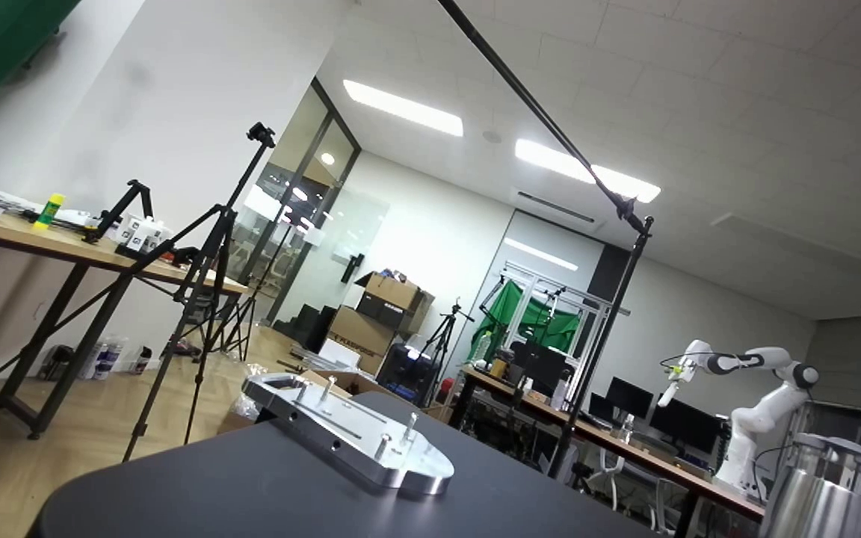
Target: Push down on the lid of the silver cup.
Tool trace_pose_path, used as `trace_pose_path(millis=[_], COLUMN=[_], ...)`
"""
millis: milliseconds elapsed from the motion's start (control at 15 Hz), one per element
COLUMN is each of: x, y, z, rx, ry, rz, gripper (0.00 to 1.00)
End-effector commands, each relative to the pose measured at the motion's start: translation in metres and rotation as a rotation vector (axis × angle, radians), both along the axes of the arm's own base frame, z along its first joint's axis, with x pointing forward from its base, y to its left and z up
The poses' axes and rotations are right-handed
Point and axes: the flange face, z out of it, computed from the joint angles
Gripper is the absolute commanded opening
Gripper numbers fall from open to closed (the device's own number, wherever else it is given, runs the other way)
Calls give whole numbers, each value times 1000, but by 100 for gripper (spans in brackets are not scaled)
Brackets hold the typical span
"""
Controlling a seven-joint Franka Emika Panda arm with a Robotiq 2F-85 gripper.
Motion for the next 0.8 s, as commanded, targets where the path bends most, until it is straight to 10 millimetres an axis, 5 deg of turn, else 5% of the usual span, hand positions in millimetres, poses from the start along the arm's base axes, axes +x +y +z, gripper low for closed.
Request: trace_pose_path(millis=[0, 200, 733], x=[-4, -6, -10], y=[-5, -7, -7], z=[28, 38, 33], rx=[-83, -96, -91], ry=[-36, -44, -33], rz=[9, 18, 37], gripper=[80, 100, 100])
